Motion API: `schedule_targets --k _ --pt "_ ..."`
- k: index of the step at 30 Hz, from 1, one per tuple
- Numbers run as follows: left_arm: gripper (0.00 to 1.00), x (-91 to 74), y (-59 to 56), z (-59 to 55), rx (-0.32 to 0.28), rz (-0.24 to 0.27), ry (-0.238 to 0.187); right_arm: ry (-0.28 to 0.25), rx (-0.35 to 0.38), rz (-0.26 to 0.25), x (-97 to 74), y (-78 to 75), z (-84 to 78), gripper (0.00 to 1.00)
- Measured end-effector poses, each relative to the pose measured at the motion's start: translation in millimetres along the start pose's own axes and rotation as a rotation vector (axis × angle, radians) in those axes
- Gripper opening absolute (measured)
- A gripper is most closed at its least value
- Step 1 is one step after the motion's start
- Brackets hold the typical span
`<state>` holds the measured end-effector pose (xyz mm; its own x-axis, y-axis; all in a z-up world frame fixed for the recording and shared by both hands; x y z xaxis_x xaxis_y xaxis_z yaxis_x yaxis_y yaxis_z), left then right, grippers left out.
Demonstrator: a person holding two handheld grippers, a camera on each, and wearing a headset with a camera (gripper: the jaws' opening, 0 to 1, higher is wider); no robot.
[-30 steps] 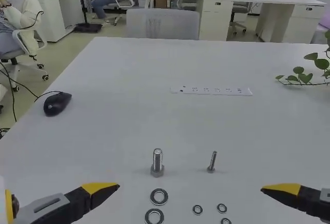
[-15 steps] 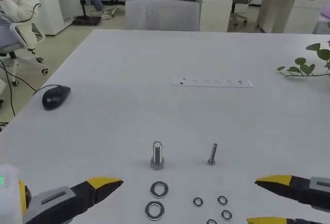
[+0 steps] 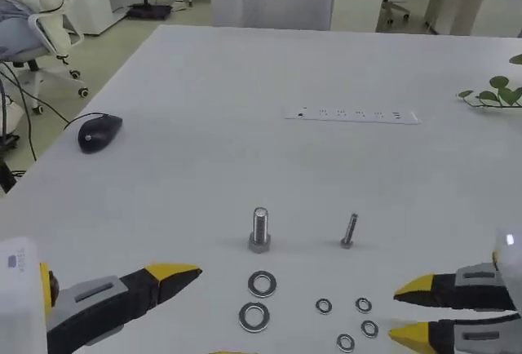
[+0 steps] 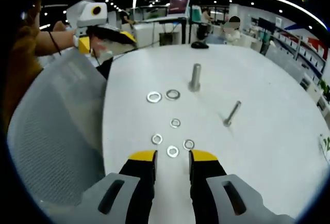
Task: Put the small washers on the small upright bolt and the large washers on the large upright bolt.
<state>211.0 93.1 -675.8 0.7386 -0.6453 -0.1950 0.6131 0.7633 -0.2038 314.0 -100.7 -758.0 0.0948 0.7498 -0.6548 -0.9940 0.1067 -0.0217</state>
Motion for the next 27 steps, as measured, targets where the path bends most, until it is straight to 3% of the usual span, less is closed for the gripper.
schedule_targets --k 2,3,9,11,27 --pt "0.6 -0.1 0.5 0.4 0.001 0.002 -0.002 0.02 -0.028 0.018 5.6 0.4 2.3 0.25" --pt "0.6 0.1 0.6 1.0 0.001 0.002 -0.006 0.054 -0.013 0.044 8.5 2.1 -0.2 0.24" --pt "0.6 2.4 2.0 0.4 0.006 -0.003 -0.004 0.197 -0.072 0.084 22.5 3.4 -10.5 0.18" --pt "0.6 2.7 2.4 0.3 0.012 -0.007 0.0 0.187 -0.087 0.082 25.4 2.9 -7.9 0.18" --pt "0.6 0.7 3.9 7.7 0.018 -0.001 -0.025 0.289 -0.167 0.149 35.5 -0.6 -9.7 0.18"
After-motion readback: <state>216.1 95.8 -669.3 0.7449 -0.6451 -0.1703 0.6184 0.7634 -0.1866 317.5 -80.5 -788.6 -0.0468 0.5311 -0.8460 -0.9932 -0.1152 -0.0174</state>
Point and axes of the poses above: the centre of the closed fingertips' face, and the gripper's own axes: x roughly forward along the fingers, y roughly to its left, z roughly out of its top, the point moved 4 cm from there along -x, roughly backward along the fingers, and after that the axes turned 7 degrees about -y, right-handed, at the moved point
